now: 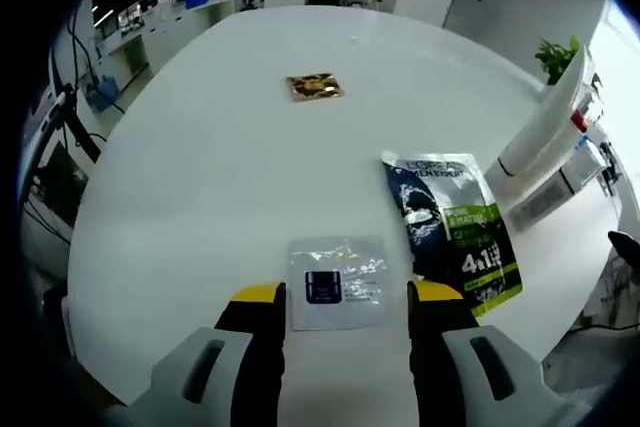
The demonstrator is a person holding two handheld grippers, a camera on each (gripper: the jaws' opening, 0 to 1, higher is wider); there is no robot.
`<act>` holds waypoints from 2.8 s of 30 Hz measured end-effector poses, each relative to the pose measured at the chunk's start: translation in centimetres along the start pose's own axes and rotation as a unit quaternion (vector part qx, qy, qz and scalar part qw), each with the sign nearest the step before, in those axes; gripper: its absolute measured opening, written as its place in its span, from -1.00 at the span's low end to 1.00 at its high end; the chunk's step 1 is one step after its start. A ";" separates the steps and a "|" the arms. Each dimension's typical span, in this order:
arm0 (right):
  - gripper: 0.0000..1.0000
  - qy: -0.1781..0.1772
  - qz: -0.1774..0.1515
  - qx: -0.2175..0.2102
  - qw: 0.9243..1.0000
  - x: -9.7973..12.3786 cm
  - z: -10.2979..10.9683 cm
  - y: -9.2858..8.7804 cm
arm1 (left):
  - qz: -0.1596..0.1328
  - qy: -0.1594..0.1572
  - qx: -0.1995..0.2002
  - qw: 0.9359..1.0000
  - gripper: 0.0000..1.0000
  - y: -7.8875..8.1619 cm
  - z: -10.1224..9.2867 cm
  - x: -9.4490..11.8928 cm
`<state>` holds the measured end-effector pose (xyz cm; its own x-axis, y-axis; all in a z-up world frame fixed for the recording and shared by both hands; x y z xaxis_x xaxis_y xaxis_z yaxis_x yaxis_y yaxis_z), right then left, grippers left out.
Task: Arrange the skincare products in the storage area until every visible bottle or jar stands upright without overlapping.
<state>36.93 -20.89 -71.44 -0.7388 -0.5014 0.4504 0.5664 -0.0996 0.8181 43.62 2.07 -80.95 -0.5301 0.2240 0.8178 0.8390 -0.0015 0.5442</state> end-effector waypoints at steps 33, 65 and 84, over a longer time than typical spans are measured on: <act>0.94 0.007 -0.005 0.010 1.000 0.2 0.4 0.2 | -0.041 -0.053 -0.042 0.997 0.35 -2.0 1.5 6.1; 0.94 -0.004 -0.009 0.019 1.000 0.6 0.3 -0.3 | -0.111 -0.147 -0.099 0.978 0.84 -1.9 2.2 10.3; 0.94 -0.009 -0.008 0.023 1.000 0.6 0.2 -0.3 | -0.141 -0.153 -0.096 0.973 0.94 -0.8 2.4 10.9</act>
<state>36.27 -20.99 -71.33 -0.7537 -0.4853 0.4431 0.5377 -0.0679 0.8404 37.46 6.87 -72.92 -0.6498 0.5224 0.5521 0.6112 -0.0728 0.7881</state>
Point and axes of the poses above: the point that each gripper's makers call its tool centre point, and the gripper's own axes: x roughly backward along the fingers, z roughly to its left, y roughly out of its top, the point moved 1 cm from there along x, roughly backward along the fingers, and after that the axes turned 3 degrees about -y, right-handed, at the moved point
